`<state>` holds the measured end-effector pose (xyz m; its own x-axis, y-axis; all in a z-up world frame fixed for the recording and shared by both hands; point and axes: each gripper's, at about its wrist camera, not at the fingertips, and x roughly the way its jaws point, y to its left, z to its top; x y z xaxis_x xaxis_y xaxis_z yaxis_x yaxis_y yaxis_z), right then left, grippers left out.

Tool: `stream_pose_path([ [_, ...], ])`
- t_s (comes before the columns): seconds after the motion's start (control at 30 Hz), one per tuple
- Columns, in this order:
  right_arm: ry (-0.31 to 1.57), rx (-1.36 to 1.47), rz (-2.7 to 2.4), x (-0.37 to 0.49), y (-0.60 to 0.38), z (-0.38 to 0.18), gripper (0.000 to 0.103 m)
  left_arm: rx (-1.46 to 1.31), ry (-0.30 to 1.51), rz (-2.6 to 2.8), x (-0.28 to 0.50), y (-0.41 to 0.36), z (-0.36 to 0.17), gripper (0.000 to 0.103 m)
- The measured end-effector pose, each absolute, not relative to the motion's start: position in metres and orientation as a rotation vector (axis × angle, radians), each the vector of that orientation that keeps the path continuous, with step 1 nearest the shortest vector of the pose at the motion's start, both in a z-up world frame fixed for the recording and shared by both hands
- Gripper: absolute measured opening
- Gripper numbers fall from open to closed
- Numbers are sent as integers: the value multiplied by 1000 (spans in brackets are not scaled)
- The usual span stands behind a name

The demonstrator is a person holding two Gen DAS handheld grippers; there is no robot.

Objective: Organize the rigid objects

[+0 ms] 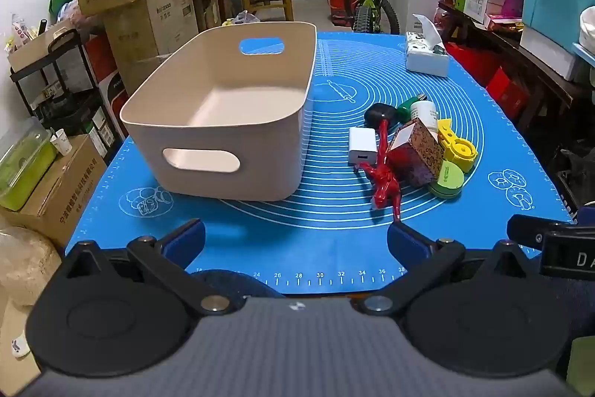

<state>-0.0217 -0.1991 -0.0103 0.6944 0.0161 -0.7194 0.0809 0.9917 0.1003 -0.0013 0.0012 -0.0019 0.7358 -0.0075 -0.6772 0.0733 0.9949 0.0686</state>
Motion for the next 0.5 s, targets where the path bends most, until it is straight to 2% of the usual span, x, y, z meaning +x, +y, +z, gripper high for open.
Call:
stream_pose_path([
  [0.5,804,127,-36,-22,-198,-10,101,90,750,-43,1,-1,-2,103],
])
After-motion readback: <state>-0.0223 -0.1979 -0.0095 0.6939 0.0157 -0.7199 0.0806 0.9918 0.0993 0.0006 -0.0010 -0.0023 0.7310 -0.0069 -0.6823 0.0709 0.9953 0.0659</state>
